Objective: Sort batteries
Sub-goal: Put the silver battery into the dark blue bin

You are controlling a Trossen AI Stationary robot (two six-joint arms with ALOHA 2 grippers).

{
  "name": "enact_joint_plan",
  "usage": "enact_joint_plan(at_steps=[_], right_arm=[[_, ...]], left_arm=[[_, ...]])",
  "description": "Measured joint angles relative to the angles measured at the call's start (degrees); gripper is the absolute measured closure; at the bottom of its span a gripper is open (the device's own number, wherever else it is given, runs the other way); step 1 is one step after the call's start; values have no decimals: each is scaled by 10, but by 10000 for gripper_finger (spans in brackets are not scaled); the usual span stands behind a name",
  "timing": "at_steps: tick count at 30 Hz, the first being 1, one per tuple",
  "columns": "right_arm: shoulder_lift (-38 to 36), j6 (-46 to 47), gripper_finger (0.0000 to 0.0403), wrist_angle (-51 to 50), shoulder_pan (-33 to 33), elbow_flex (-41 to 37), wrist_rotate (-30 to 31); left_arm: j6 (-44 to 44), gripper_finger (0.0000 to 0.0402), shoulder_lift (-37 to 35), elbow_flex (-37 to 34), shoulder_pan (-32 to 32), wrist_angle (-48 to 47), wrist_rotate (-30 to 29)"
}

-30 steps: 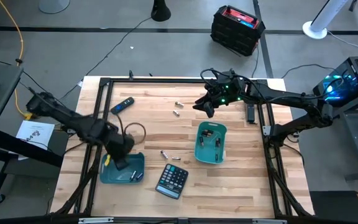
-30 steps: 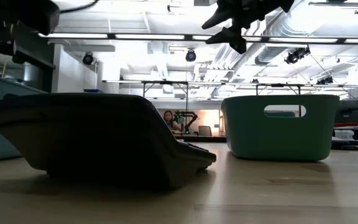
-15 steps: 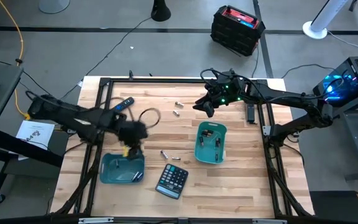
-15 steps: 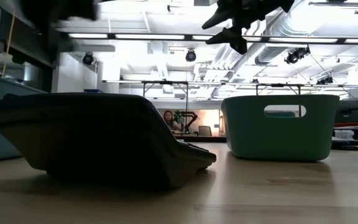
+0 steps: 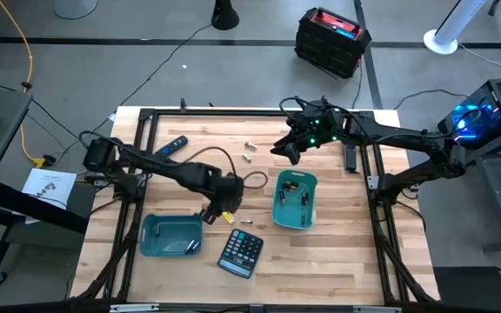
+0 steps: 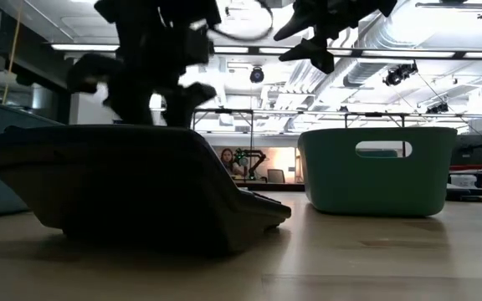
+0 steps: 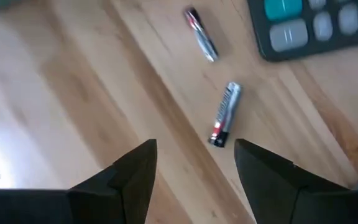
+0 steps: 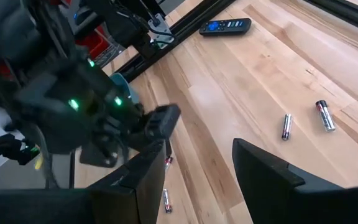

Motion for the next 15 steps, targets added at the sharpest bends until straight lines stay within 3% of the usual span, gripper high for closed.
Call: enact_joint_plan(at_steps=[8,15], right_arm=[[0,-16,222,0,0,0,17],[0,-25,222,-2,0,0,17]], left_arm=[[57,192,61,0,-24,23,46],[50,193,116,4,-17,39,42]])
